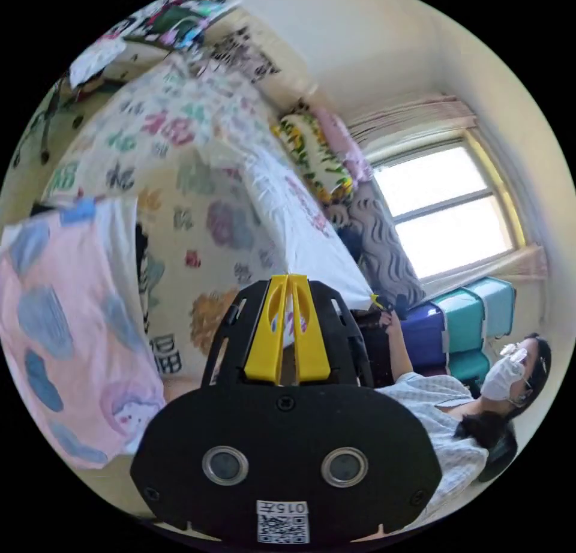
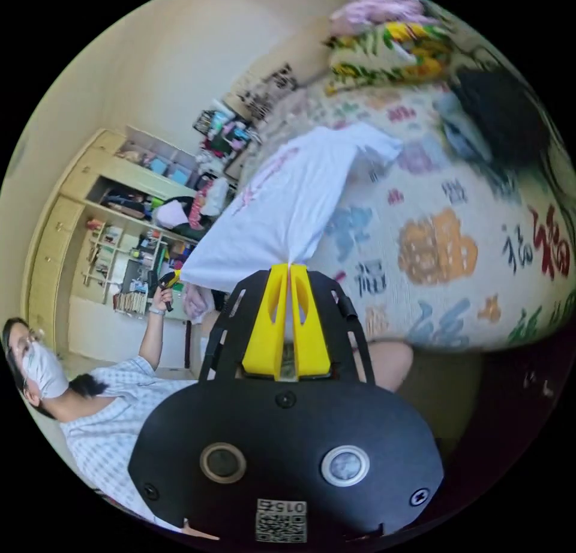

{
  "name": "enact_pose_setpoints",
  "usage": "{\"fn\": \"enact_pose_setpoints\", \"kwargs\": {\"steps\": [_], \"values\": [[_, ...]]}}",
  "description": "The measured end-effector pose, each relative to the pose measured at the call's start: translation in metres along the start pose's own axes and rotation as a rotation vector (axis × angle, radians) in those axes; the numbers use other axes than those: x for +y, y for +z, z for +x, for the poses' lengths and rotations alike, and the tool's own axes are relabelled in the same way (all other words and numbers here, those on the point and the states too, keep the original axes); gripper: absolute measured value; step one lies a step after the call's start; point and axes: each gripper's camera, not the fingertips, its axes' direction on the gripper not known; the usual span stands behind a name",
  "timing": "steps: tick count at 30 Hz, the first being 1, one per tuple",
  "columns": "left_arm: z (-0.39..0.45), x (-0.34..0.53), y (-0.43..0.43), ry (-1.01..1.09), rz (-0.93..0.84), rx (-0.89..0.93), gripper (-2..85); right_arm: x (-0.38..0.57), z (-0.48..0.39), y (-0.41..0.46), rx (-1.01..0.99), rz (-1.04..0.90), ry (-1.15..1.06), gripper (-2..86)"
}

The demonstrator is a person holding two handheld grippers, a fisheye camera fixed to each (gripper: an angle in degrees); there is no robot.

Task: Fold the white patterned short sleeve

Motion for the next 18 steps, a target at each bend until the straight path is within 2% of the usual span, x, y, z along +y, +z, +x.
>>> {"fn": "enact_pose_setpoints", "kwargs": {"steps": [4,8,11,18], "values": [[-0.052,0.035,0.110,-0.055,-0.285,-0.245,-0.6,0.030,0.053,0.067,0.146,-0.225,0.113,-0.4],[-0.070,0.054,0.204,0.001,-0.523,-0.440,-0.4,0.043,0.071,0.109,0.269,-0.393,0.098,-0.4],[-0.078,0.061,0.260,0.038,-0.611,-0.553,-0.2,0.046,0.081,0.130,0.362,-0.475,0.074,-0.4],[-0.107,0.071,0.374,0.079,-0.801,-0.692,1.1,0.049,0.113,0.142,0.359,-0.532,0.095,-0.3]]}}
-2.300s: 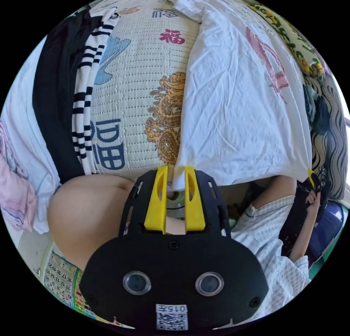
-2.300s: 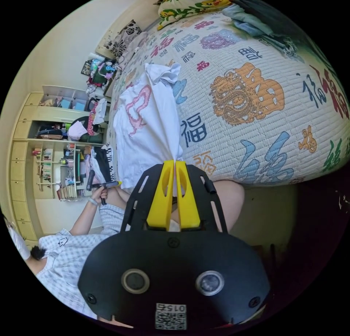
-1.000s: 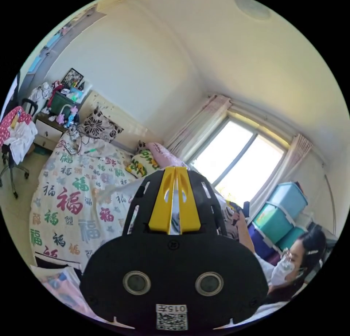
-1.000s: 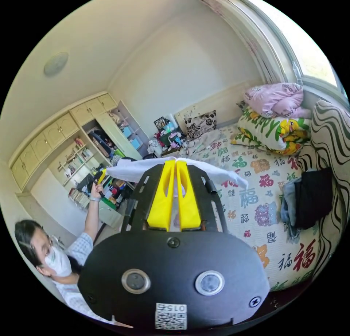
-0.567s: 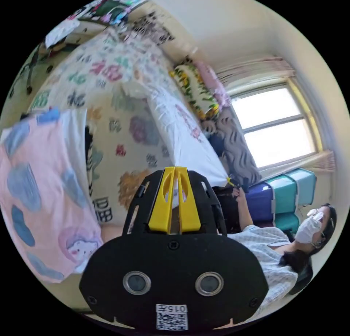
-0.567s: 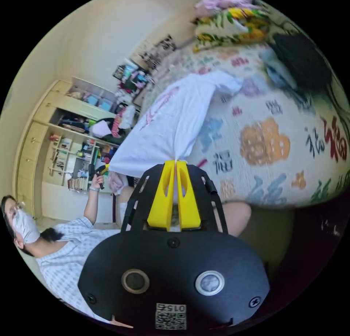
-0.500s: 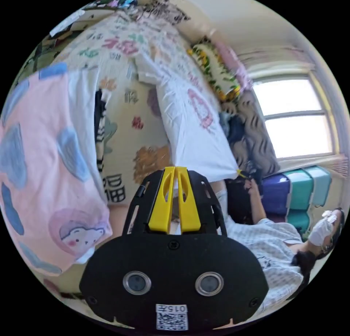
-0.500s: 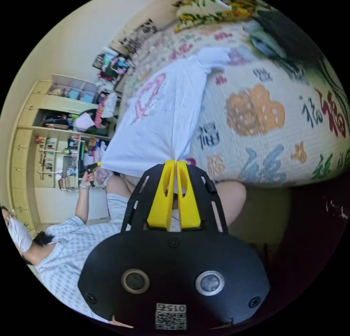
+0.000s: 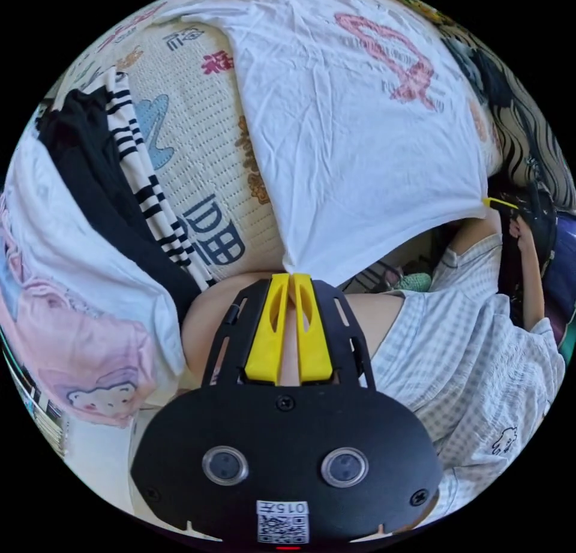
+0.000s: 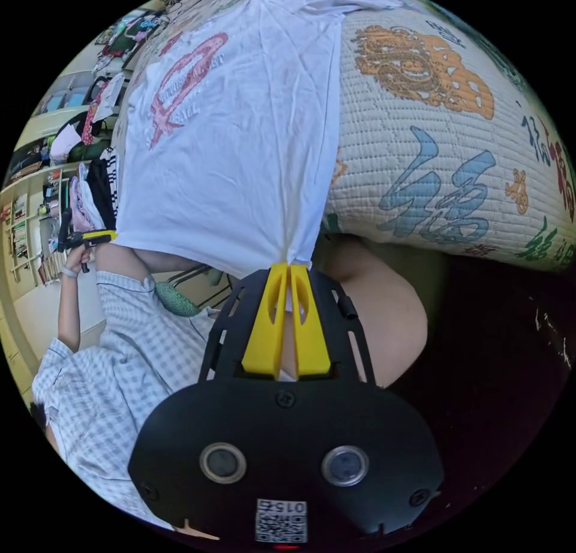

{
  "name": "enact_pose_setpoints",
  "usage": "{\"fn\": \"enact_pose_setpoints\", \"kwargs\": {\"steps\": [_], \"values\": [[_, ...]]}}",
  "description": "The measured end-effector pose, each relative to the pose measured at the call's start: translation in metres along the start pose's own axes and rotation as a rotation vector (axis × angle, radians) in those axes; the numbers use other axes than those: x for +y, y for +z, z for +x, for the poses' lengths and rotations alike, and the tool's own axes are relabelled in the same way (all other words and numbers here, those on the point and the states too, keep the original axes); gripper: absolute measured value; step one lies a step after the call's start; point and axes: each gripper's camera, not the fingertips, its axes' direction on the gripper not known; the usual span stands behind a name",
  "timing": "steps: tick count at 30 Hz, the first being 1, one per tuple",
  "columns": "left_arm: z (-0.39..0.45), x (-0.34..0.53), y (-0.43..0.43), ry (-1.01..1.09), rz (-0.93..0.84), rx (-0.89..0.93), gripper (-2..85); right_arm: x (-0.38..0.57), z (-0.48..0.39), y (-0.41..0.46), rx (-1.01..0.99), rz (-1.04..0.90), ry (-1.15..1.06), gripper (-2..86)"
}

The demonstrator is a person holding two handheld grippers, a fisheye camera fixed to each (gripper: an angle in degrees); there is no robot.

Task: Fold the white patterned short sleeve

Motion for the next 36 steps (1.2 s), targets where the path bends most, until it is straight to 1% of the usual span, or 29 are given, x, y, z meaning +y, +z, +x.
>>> {"fn": "enact_pose_setpoints", "kwargs": {"steps": [2,4,6,7,11,12,14,16,18,20,21,23,24,26,27,29,31,33,34,36], "values": [[0.008,-0.026,0.029,-0.011,-0.049,-0.056,1.9,0.000,0.014,0.008,0.060,-0.056,0.015,-0.4],[0.012,-0.043,0.050,-0.020,-0.079,-0.088,2.8,0.003,0.025,0.010,0.123,-0.073,0.030,-0.6],[0.015,-0.057,0.068,-0.027,-0.106,-0.087,3.9,0.007,0.036,0.000,0.017,-0.011,0.019,-0.6],[0.017,-0.066,0.079,-0.031,-0.127,-0.109,4.9,0.008,0.047,-0.007,-0.038,0.023,0.047,-0.5],[0.016,-0.091,0.103,-0.043,-0.152,-0.173,6.2,0.013,0.085,-0.042,-0.177,0.200,0.095,-0.4],[0.015,-0.095,0.104,-0.050,-0.148,-0.201,6.0,0.014,0.090,-0.048,-0.188,0.230,0.103,-0.4],[0.017,-0.115,0.101,-0.056,-0.128,-0.336,5.6,0.011,0.111,-0.073,-0.214,0.360,0.117,-0.3],[0.024,-0.140,0.089,-0.035,-0.069,-0.384,5.6,0.003,0.128,-0.092,-0.223,0.445,0.137,-0.3],[0.042,-0.175,0.070,0.025,0.037,-0.359,5.6,-0.013,0.146,-0.109,-0.218,0.513,0.151,-0.2],[0.086,-0.239,0.041,0.192,0.218,-0.289,5.7,-0.049,0.169,-0.130,-0.213,0.573,0.183,-0.2],[0.099,-0.258,0.034,0.235,0.264,-0.277,5.8,-0.059,0.175,-0.134,-0.213,0.587,0.186,-0.3],[0.161,-0.343,0.015,0.431,0.405,-0.237,6.0,-0.107,0.194,-0.152,-0.198,0.621,0.200,-0.2],[0.177,-0.366,0.013,0.478,0.429,-0.229,6.1,-0.119,0.199,-0.156,-0.189,0.628,0.202,-0.2],[0.239,-0.459,0.015,0.627,0.507,-0.179,6.3,-0.162,0.217,-0.170,-0.164,0.660,0.227,-0.2],[0.253,-0.481,0.018,0.656,0.523,-0.158,6.3,-0.171,0.221,-0.173,-0.171,0.664,0.225,-0.1],[0.302,-0.562,0.033,0.715,0.573,-0.077,6.8,-0.198,0.239,-0.181,-0.220,0.685,0.217,0.0],[0.332,-0.615,0.046,0.710,0.583,-0.029,7.5,-0.209,0.251,-0.183,-0.257,0.670,0.220,0.1],[0.357,-0.660,0.064,0.708,0.538,0.025,8.3,-0.209,0.258,-0.186,-0.293,0.672,0.189,0.0],[0.373,-0.688,0.079,0.714,0.488,0.057,8.8,-0.203,0.263,-0.188,-0.313,0.677,0.183,0.0],[0.396,-0.720,0.100,0.736,0.437,0.064,9.1,-0.190,0.273,-0.190,-0.342,0.671,0.200,-0.1]]}}
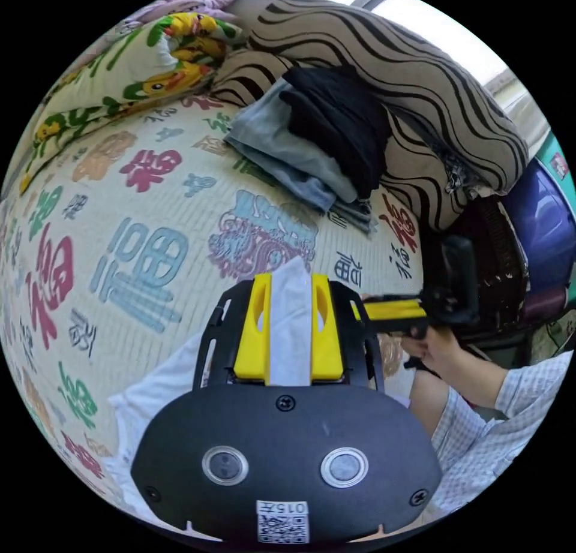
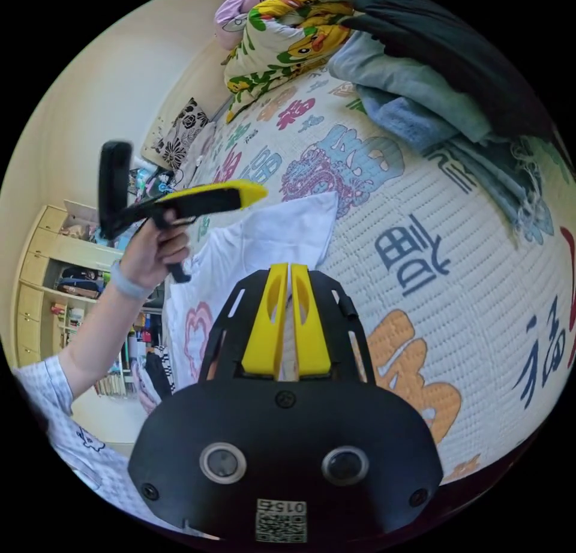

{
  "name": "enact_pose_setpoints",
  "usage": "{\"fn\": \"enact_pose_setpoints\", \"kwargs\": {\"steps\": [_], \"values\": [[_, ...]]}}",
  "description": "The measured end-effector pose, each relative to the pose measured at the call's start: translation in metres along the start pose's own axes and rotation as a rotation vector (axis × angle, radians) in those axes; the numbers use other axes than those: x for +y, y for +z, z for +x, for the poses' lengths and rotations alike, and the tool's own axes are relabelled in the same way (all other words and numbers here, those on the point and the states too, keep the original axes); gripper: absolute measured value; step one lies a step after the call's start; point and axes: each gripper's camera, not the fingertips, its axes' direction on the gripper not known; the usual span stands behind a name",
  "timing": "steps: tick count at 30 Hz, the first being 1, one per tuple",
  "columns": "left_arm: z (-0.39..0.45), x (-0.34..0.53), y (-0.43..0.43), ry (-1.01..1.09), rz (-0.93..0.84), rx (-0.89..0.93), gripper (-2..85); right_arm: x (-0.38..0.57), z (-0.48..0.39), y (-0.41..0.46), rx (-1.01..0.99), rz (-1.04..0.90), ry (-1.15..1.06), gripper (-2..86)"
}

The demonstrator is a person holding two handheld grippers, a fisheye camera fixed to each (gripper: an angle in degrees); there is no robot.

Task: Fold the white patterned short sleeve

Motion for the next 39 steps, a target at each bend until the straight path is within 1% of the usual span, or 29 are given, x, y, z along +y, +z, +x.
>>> {"fn": "enact_pose_setpoints", "kwargs": {"steps": [3,5,6,7,10,12,15,17,19,22,24,25,26,27,30,32,34,36,38,39], "values": [[-0.001,-0.030,0.058,0.050,-0.099,-0.047,8.2,0.008,0.021,-0.023,-0.018,-0.006,0.045,-0.2],[-0.007,-0.040,0.102,0.069,-0.251,-0.068,3.7,0.005,0.042,-0.038,-0.021,-0.028,0.107,-0.2],[-0.008,-0.040,0.104,0.083,-0.244,-0.067,3.1,0.003,0.047,-0.041,-0.028,-0.034,0.115,-0.2],[-0.015,-0.038,0.103,0.073,-0.229,-0.025,1.7,-0.001,0.055,-0.048,-0.045,-0.037,0.128,-0.3],[-0.044,-0.016,0.073,-0.044,-0.071,-0.026,0.6,-0.021,0.071,-0.056,-0.098,-0.045,0.099,-0.2],[-0.068,0.005,0.057,-0.147,-0.019,-0.048,0.3,-0.037,0.082,-0.055,-0.106,-0.069,0.089,0.0],[-0.092,0.031,0.051,-0.232,-0.044,-0.144,0.0,-0.067,0.094,-0.047,-0.126,-0.117,0.044,0.5],[-0.098,0.045,0.053,-0.265,-0.082,-0.202,-0.1,-0.088,0.094,-0.036,-0.185,-0.189,-0.031,1.5],[-0.100,0.055,0.052,-0.288,-0.087,-0.219,-0.1,-0.098,0.089,-0.021,-0.210,-0.278,-0.094,3.0],[-0.104,0.069,0.054,-0.329,-0.066,-0.207,-0.1,-0.103,0.074,0.007,-0.182,-0.416,-0.187,5.4],[-0.106,0.073,0.057,-0.344,-0.060,-0.205,0.0,-0.102,0.070,0.021,-0.189,-0.471,-0.204,4.7],[-0.108,0.074,0.060,-0.350,-0.055,-0.198,0.0,-0.101,0.071,0.029,-0.164,-0.494,-0.197,2.9],[-0.110,0.073,0.062,-0.346,-0.049,-0.187,0.0,-0.101,0.075,0.034,-0.120,-0.498,-0.180,0.5],[-0.111,0.072,0.063,-0.342,-0.045,-0.179,0.0,-0.101,0.077,0.034,-0.127,-0.487,-0.183,0.2],[-0.113,0.063,0.065,-0.315,-0.021,-0.144,0.0,-0.099,0.096,0.013,-0.147,-0.379,-0.108,-0.7],[-0.113,0.047,0.071,-0.272,0.012,-0.086,0.0,-0.090,0.117,-0.014,-0.138,-0.275,-0.025,-0.8],[-0.111,0.029,0.081,-0.231,0.020,-0.018,-0.1,-0.080,0.136,-0.031,-0.115,-0.219,0.051,-0.6],[-0.105,0.009,0.097,-0.167,-0.020,0.020,-0.1,-0.074,0.151,-0.039,-0.125,-0.179,0.085,-0.1],[-0.096,-0.008,0.119,-0.098,-0.121,-0.026,-0.1,-0.078,0.157,-0.036,-0.182,-0.159,0.042,1.1],[-0.095,-0.010,0.122,-0.086,-0.139,-0.034,-0.1,-0.081,0.156,-0.032,-0.202,-0.173,0.020,1.6]]}}
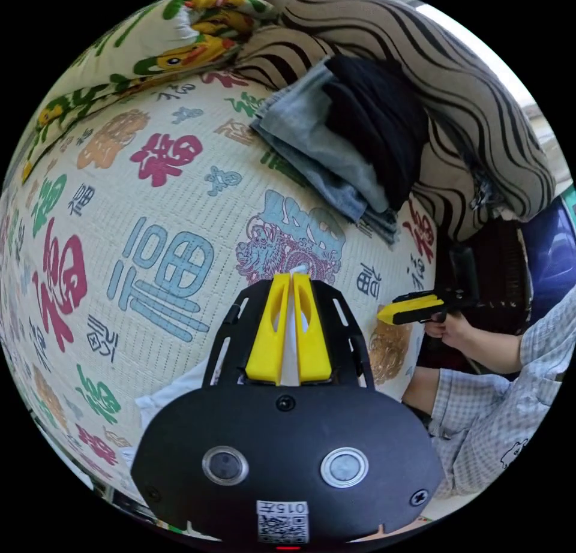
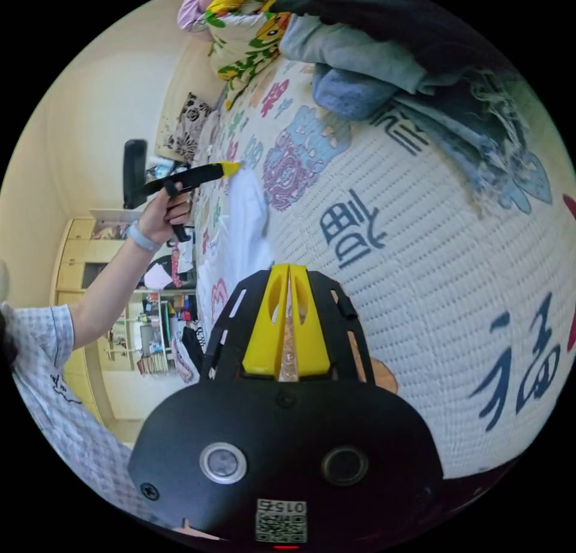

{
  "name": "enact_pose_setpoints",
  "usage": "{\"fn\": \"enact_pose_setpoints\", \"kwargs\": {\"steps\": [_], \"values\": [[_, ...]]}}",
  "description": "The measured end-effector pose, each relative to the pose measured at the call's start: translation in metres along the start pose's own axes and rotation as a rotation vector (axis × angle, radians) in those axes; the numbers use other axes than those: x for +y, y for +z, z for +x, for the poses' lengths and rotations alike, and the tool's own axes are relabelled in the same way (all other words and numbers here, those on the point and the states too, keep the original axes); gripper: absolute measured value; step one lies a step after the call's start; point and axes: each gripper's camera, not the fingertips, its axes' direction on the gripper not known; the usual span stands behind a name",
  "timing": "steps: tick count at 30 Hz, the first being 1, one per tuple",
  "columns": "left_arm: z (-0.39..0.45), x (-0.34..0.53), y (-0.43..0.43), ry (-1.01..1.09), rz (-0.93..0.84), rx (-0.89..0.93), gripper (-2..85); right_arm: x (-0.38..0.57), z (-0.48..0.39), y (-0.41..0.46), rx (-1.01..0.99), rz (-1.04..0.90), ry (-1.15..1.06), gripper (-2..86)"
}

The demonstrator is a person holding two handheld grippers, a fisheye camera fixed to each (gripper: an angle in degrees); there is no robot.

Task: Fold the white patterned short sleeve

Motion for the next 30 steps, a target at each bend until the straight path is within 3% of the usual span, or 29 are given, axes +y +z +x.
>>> {"fn": "enact_pose_setpoints", "kwargs": {"steps": [4,10,15,17,22,27,30], "values": [[-0.001,0.007,-0.002,0.020,-0.033,0.017,-0.1,-0.028,-0.015,0.054,0.006,-0.162,-0.094,7.6],[-0.023,0.049,-0.041,-0.041,-0.027,0.023,-0.1,-0.045,-0.024,0.111,0.116,-0.183,-0.066,1.6],[-0.041,0.068,-0.068,-0.095,0.044,0.087,-0.1,-0.024,-0.013,0.090,0.107,-0.048,-0.013,-0.4],[-0.045,0.065,-0.068,-0.124,0.085,0.199,-0.1,-0.004,-0.005,0.084,0.054,-0.021,0.014,-0.7],[-0.037,0.061,-0.046,-0.112,0.055,0.269,-0.1,0.022,-0.011,0.107,0.113,0.028,-0.001,-0.7],[-0.049,0.110,-0.104,-0.111,0.190,0.317,0.0,0.027,-0.034,0.138,0.139,0.088,-0.069,-0.6],[-0.064,0.183,-0.173,-0.115,0.356,0.331,0.0,0.034,-0.068,0.165,0.161,0.079,-0.203,-0.5]]}}
